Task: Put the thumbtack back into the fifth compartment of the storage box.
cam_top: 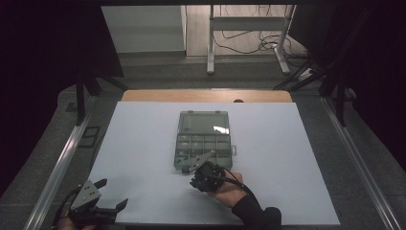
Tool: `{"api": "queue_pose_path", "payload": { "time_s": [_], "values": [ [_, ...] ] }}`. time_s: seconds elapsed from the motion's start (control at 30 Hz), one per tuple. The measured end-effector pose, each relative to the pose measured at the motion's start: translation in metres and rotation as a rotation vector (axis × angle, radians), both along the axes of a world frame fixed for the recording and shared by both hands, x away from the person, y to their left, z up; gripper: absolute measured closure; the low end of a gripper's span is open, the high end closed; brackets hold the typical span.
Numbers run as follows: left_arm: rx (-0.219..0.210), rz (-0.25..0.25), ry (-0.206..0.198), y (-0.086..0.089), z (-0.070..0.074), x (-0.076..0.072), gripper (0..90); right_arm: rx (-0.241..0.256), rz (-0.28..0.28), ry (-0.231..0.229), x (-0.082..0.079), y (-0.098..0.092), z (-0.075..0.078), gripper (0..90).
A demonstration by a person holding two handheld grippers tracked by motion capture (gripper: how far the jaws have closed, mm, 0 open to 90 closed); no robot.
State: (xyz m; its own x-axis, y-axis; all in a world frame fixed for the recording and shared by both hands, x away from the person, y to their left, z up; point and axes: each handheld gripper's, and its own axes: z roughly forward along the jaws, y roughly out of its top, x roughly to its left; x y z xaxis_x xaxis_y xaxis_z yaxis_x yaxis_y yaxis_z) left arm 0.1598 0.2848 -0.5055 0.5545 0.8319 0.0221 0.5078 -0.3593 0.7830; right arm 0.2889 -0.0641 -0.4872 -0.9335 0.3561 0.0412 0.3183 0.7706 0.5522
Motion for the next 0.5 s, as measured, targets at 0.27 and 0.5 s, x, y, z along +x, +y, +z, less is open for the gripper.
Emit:
{"api": "queue_pose_path", "payload": {
  "time_s": [0.27,0.5],
  "values": [
    [-0.002,0.000,0.000,0.0003,0.0001,0.0001,2.8,0.014,-0.034,-0.012,0.0055,-0.0045,0.0029,82.7],
    [-0.003,0.000,0.001,0.0004,0.0001,0.0001,2.8,0.042,-0.057,-0.015,0.0100,-0.0072,0.0091,82.7]
  ]
}}
